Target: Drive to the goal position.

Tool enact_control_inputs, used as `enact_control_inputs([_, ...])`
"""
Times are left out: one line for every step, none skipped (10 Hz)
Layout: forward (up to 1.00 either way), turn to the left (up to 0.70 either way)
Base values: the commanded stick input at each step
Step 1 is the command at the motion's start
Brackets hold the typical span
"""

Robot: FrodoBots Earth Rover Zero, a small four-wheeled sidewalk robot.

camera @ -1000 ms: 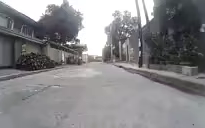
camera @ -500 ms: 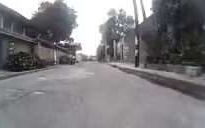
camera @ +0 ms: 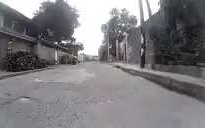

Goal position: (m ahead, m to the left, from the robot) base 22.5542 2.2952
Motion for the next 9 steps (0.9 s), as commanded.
enact_control_inputs([1.00, 0.01])
enact_control_inputs([1.00, 0.01])
enact_control_inputs([1.00, 0.01])
enact_control_inputs([1.00, 0.01])
enact_control_inputs([1.00, 0.01])
enact_control_inputs([1.00, 0.01])
enact_control_inputs([1.00, 0.01])
enact_control_inputs([1.00, 0.01])
enact_control_inputs([1.00, 0.01])
